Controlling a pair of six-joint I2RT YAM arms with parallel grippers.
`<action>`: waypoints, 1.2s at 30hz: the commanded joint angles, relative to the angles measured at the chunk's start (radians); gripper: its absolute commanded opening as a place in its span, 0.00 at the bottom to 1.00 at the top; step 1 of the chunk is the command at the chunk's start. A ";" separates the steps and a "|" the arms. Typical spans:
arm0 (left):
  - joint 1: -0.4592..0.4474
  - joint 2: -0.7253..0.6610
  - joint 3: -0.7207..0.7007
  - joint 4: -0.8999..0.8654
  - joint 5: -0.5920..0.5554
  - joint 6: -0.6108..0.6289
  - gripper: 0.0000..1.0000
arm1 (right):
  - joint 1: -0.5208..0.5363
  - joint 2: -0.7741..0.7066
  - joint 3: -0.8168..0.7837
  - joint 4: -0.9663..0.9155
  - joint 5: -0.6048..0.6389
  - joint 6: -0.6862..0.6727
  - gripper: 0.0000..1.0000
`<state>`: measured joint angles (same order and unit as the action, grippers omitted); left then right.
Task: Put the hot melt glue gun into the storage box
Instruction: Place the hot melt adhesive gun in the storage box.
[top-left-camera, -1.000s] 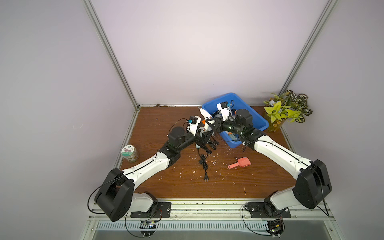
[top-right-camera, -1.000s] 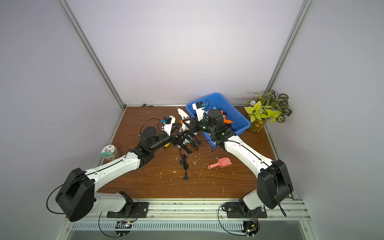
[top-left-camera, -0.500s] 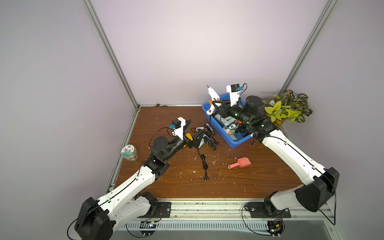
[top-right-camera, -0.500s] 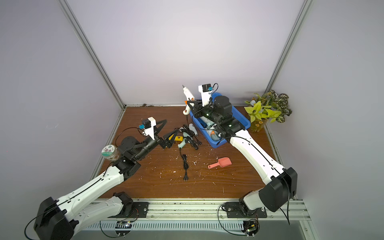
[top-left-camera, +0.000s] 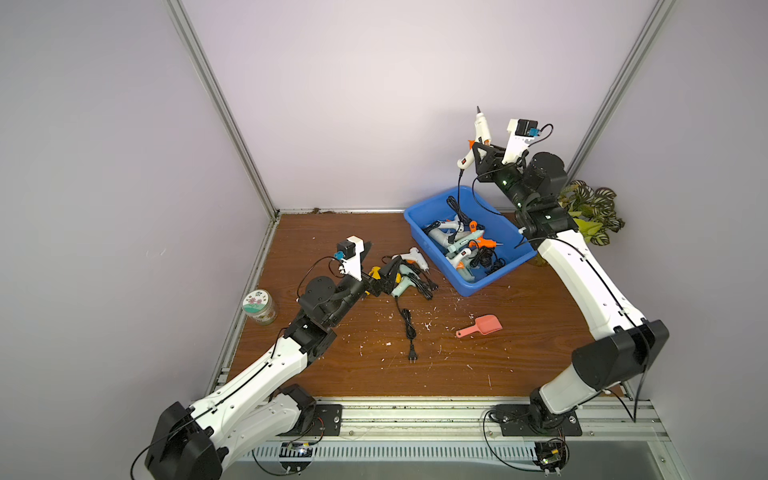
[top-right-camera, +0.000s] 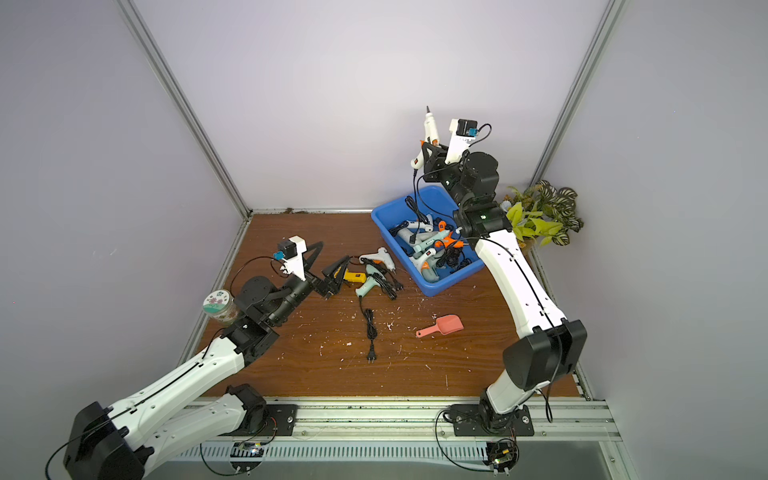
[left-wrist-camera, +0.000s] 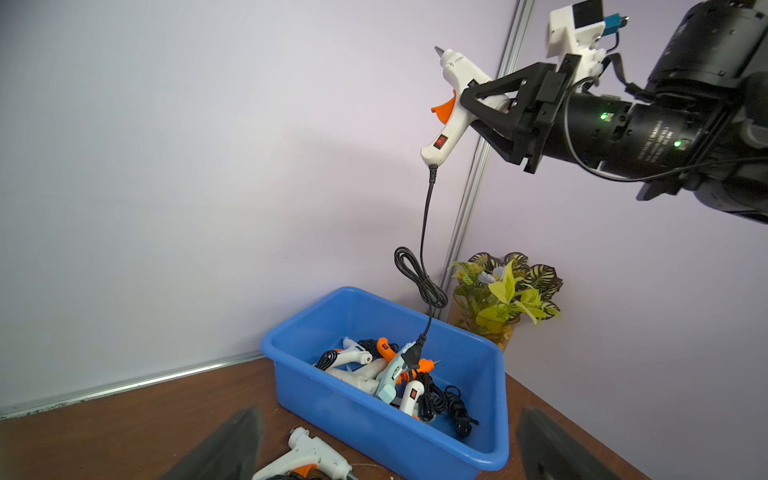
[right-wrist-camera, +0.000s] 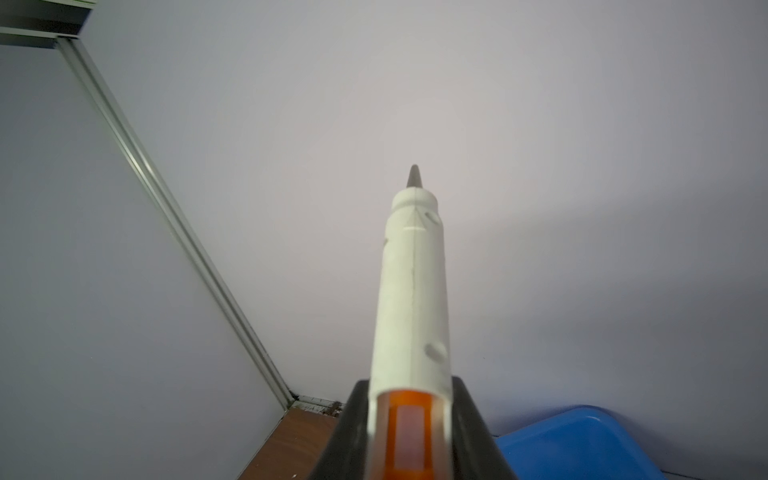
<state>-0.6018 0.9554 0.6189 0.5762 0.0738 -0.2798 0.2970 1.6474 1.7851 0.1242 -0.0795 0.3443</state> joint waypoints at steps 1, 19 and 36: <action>-0.009 -0.015 -0.007 -0.015 -0.041 0.010 0.99 | -0.023 0.049 0.049 0.048 0.032 -0.002 0.00; -0.009 -0.014 -0.011 -0.075 -0.145 0.021 0.99 | -0.062 0.344 -0.031 0.115 -0.042 0.166 0.00; 0.020 0.122 0.070 -0.266 -0.276 -0.028 0.99 | -0.117 0.560 -0.057 -0.004 -0.108 0.221 0.25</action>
<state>-0.5964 1.0618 0.6521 0.3458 -0.1810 -0.2890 0.1860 2.2192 1.7069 0.1452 -0.1894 0.5751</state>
